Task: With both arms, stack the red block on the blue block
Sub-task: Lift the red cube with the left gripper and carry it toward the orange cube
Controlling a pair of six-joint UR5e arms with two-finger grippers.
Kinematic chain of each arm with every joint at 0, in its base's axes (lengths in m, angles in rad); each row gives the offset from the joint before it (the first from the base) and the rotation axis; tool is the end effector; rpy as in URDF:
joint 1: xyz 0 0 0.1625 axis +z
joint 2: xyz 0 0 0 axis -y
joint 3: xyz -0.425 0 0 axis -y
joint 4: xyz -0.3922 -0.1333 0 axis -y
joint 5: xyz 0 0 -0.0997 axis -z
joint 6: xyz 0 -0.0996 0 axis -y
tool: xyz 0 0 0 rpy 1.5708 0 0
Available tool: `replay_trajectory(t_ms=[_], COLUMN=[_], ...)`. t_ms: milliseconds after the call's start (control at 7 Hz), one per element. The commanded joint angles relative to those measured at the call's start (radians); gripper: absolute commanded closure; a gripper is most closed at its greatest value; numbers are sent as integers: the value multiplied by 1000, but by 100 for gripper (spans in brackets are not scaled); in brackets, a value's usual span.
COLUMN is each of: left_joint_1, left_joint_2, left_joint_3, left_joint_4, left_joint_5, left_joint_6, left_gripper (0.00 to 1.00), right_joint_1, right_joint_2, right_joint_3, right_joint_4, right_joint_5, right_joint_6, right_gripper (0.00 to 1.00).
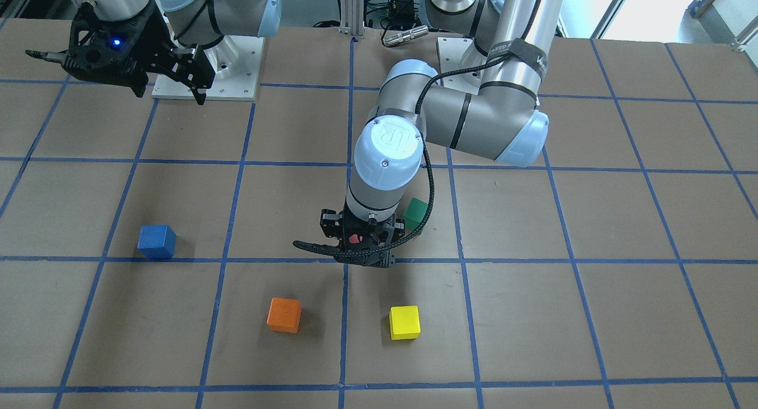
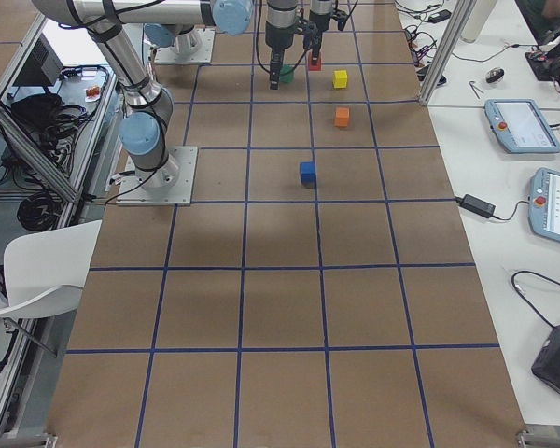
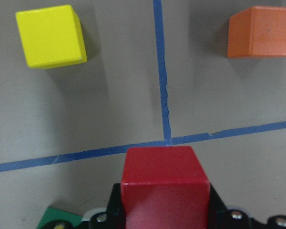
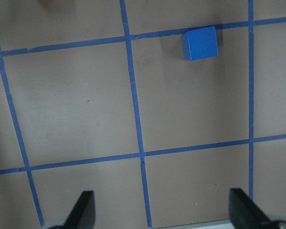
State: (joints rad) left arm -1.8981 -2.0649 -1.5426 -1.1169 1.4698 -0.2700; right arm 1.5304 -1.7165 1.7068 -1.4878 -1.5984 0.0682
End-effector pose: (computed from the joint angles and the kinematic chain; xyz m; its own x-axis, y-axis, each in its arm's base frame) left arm -0.3448 -0.5698 0.2602 -0.9941 0.0546 0.0940 0.0584 0.9976 0.0385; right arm 0.1134 -0.4275 0.4802 -0.9938 0.1062 0.0325 0.1083 0.9916 0.0712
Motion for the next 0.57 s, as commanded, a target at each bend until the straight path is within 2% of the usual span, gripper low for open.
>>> replay_trajectory(t_ms=[0, 143, 286, 429], left_joint_1=[-33, -35, -36, -35], left_joint_2=[-69, -95, -104, -107], left_joint_3=[6, -1, -4, -13], left_joint_4=[74, 78, 81, 80], left_joint_5=[56, 55, 50, 53], left_joint_6=[-97, -94, -97, -88], left_gripper=[96, 83, 38, 0], right_joint_1=[1, 1, 1, 1], right_joint_2=[0, -3, -3, -3], right_joint_3=[0, 19, 31, 34], right_joint_4=[1, -2, -3, -5], right_joint_5=[-2, -2, -2, -2], right_joint_6=[-1, 1, 1, 5], right_gripper=[0, 0, 0, 0])
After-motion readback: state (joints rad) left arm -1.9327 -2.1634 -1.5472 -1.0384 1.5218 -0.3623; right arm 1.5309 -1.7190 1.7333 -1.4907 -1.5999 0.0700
